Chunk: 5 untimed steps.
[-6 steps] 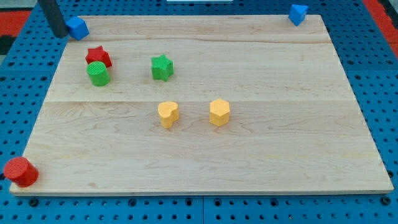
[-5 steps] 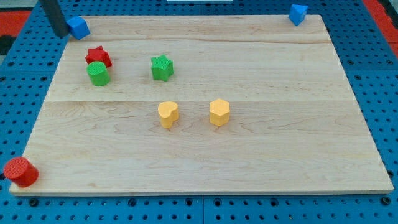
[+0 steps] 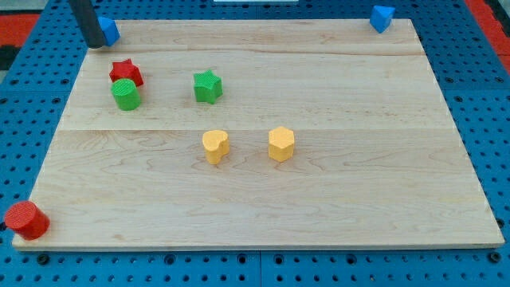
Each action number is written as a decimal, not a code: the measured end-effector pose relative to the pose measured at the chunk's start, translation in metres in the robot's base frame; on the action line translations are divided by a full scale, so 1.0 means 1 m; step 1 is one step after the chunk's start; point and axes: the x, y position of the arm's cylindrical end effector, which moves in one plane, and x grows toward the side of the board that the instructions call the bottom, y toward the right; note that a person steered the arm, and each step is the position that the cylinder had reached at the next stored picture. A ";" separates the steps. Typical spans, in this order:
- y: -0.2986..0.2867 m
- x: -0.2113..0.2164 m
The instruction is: Move the blue cube slightly up
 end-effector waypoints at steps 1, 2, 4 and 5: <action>0.000 -0.002; 0.000 -0.005; 0.000 -0.022; 0.000 -0.025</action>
